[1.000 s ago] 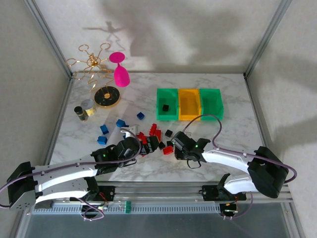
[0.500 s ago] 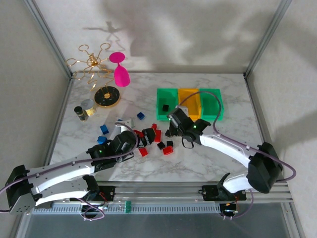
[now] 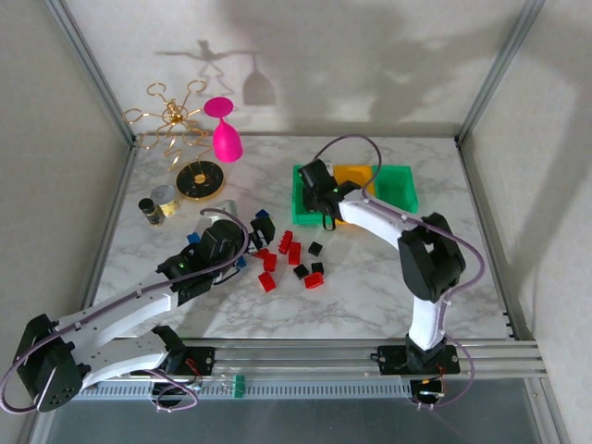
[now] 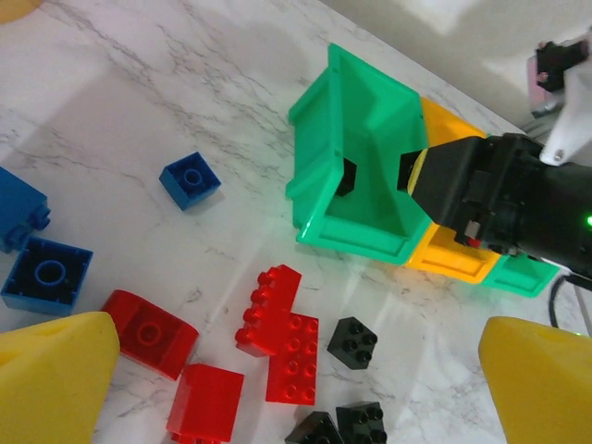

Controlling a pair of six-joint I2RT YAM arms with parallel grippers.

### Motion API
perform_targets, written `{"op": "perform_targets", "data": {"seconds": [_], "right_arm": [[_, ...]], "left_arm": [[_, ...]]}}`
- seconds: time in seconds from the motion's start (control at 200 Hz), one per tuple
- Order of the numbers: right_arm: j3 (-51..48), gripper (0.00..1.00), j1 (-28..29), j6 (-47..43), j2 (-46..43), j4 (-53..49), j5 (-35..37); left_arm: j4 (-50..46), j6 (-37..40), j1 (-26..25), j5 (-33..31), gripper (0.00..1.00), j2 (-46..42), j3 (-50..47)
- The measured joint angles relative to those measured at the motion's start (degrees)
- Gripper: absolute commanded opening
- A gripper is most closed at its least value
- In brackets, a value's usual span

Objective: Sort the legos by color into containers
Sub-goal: Place the lego in the container.

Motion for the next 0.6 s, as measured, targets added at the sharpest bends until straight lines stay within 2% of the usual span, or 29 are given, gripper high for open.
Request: {"op": "perform_targets", "data": {"seconds": [0.095,0.205,0.315,0.601], "right_arm": [[2.9,0.24,-0.9,-1.2,4.3,0.0,1.1],[5.4,0.34,-0.8,-2.1,7.2,-0.2,2.3],[6.2,0.39,-0.7,-2.7,7.3,-0.3,2.6],[6.3,0.45,-0.6,-2.7,5.2,-0.4,0.8]], "left_arm": [[0.1,0.4,1.1,1.1,1.0,0.5,0.0],[0.1,0.7,2.0,2.0,1.0,0.7,0.0],[0.0,0.9,2.4,2.8,1.0,0.7,0.0],[-0.1,1.2,2.7,3.5,1.0,-0.9,0.0]]}}
